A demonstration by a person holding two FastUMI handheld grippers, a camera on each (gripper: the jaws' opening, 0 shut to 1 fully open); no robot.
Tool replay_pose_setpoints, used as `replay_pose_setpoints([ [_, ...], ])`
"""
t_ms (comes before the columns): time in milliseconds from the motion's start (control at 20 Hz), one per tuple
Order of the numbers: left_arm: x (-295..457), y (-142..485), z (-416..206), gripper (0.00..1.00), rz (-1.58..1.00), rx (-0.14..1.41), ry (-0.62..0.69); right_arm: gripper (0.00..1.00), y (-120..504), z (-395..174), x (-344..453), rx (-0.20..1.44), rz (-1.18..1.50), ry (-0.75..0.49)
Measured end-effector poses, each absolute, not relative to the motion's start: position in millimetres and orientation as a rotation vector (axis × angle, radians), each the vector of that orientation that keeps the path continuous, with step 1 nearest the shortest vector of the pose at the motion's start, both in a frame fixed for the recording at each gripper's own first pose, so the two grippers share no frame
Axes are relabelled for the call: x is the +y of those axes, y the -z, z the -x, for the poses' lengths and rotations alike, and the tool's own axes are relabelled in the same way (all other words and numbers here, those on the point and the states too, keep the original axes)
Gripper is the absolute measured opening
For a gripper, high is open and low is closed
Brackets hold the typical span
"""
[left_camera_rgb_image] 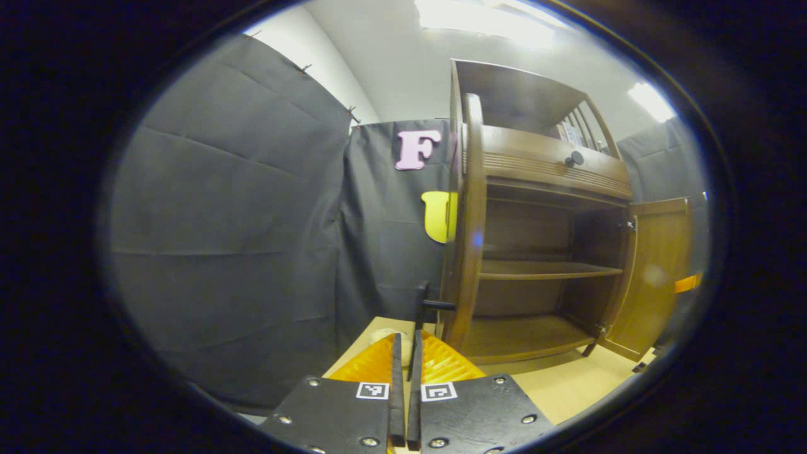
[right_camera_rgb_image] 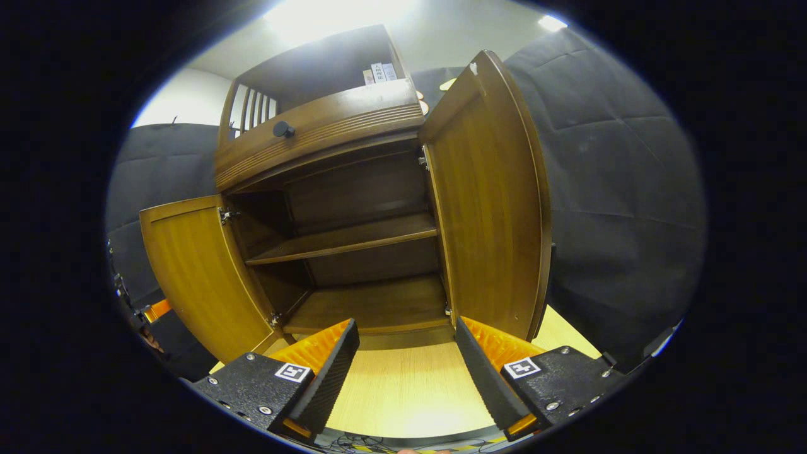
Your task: Open the right door of the double-door shoe cabinet with the right hand, and open the left door with the left hand.
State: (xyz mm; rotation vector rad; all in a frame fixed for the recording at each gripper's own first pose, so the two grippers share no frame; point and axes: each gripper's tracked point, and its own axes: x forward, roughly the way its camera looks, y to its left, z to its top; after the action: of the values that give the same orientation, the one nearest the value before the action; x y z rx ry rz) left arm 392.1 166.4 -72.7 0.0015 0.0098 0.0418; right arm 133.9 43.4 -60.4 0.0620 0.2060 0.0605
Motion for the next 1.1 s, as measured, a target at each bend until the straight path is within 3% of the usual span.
replay_pose_setpoints([
  [100,169.2,61.8,-382.8,0.04,-0.013,0.001,-0.1,0.92,56.2,-129.7,34.2,0.201,-0.055,-0.078],
  [200,164.9,48.7,-372.5,0.05,-0.019,-0.023,-0.131,0.95,44.1,-122.4,24.9,0.18,-0.05,-0.091],
  [250,160.8,42.4,-367.6,0.04,-0.026,-0.033,-0.133,0.92,37.6,-119.2,20.5,0.168,-0.044,-0.093],
  [300,155.6,37.1,-360.2,0.05,-0.038,-0.048,-0.133,0.95,31.0,-114.2,14.3,0.158,-0.038,-0.097],
  [450,128.8,18.2,-349.6,0.07,-0.025,-0.075,-0.134,0.92,6.0,-102.0,5.5,0.101,-0.021,-0.109],
  [550,102.9,15.3,-344.7,0.36,-0.004,-0.076,-0.14,0.95,-5.6,-93.9,-0.7,0.065,0.003,-0.111],
  [700,101.1,6.6,-317.9,0.81,-0.011,-0.136,-0.288,0.95,-23.8,-84.4,-18.9,-0.009,0.05,-0.068],
  [750,91.2,13.4,-314.2,0.96,0.034,-0.124,-0.287,0.91,-26.8,-80.5,-22.2,-0.017,0.061,-0.071],
  [900,48.3,23.7,-296.8,1.0,0.116,-0.105,-0.248,0.92,-16.2,-62.6,-33.9,0.018,0.056,-0.089],
  [1000,31.6,17.6,-282.0,0.92,0.086,-0.122,-0.236,0.92,-12.9,-53.2,-43.4,0.016,0.039,-0.091],
  [1100,20.6,11.8,-278.6,1.0,0.045,-0.12,-0.214,0.91,-7.4,-48.5,-48.0,0.032,0.025,-0.101],
])
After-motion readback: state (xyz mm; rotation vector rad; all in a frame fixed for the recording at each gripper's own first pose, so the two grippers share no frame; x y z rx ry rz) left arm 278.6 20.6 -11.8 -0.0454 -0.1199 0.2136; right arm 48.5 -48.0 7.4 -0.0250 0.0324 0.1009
